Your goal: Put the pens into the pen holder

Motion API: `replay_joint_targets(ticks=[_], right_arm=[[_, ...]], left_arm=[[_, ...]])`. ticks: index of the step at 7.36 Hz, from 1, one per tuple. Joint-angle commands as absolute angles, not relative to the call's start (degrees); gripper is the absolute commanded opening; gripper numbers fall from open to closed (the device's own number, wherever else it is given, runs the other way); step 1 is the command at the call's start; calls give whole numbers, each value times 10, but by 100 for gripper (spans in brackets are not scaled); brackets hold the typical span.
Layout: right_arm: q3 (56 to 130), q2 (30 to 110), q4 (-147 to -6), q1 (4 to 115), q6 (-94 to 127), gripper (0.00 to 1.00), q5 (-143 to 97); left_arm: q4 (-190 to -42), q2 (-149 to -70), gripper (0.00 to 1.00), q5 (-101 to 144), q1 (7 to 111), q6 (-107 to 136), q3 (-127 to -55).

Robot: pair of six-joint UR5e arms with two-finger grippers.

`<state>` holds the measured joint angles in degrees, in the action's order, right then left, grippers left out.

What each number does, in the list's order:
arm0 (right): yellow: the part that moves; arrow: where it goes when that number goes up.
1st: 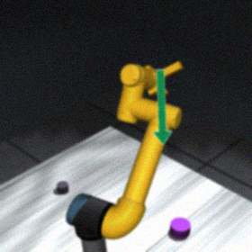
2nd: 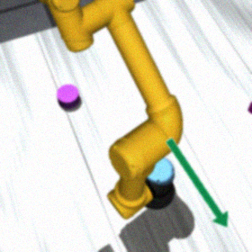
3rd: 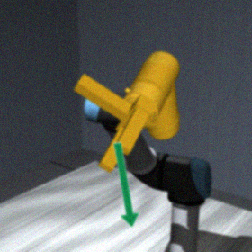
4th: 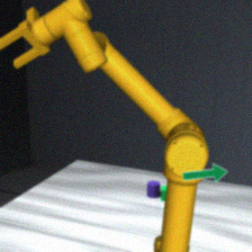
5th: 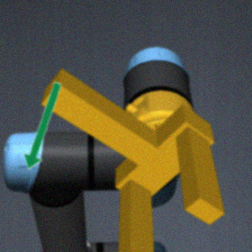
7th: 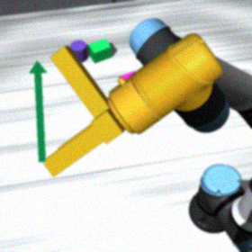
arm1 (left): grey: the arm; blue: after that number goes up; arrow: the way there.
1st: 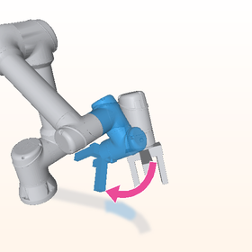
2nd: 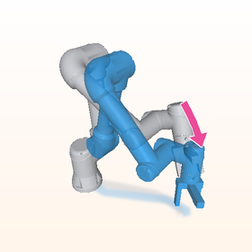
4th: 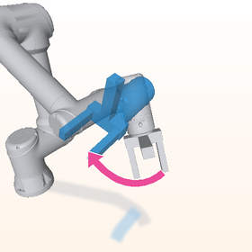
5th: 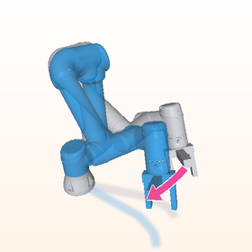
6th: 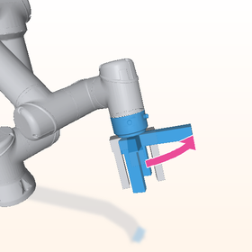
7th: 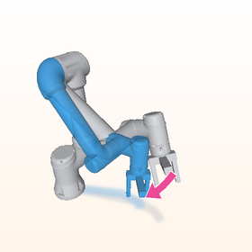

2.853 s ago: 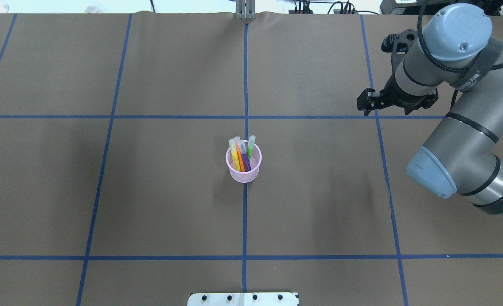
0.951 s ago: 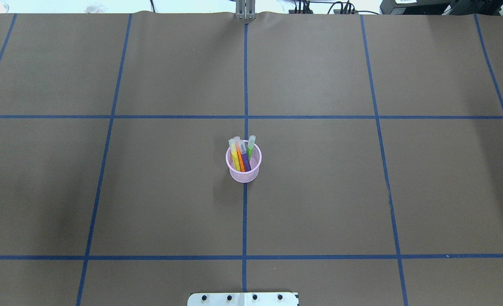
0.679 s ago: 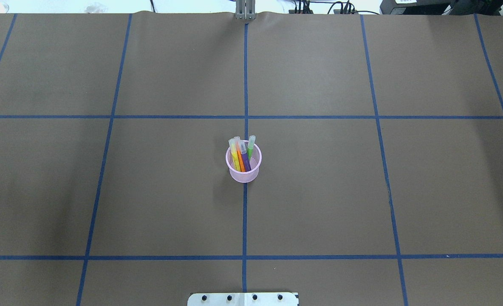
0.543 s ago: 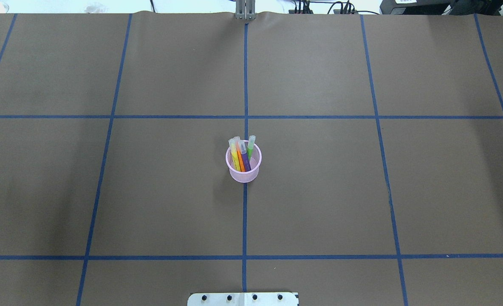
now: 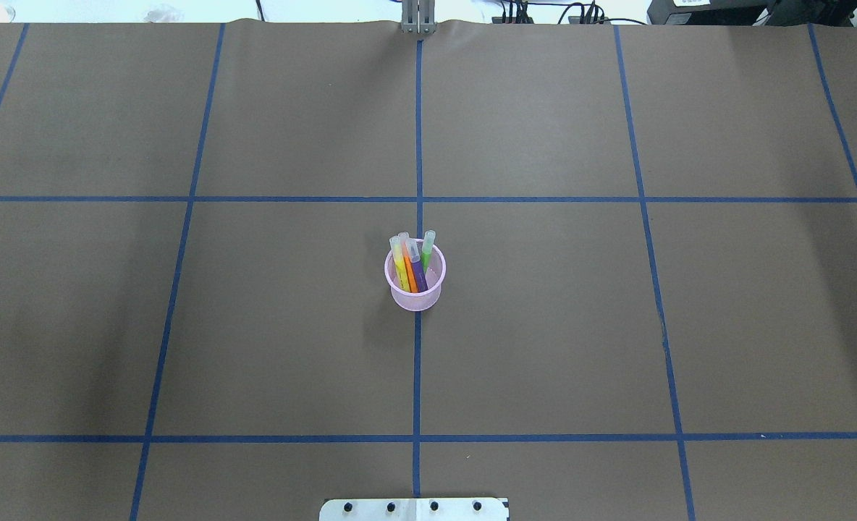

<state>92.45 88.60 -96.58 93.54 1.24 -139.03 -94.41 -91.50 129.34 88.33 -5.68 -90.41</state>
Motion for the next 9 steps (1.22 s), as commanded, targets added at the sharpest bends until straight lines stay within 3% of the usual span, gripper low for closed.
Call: replay_joint_targets(ticks=[1,9], right_arm=[[963,917,-965,935,15,100,-1365],[959,917,-966,904,28,100,-1351]], left_arm=[[-945,-915,100,1292,883,-56,-904],[-944,-916,100,1291,882,-57,-906]])
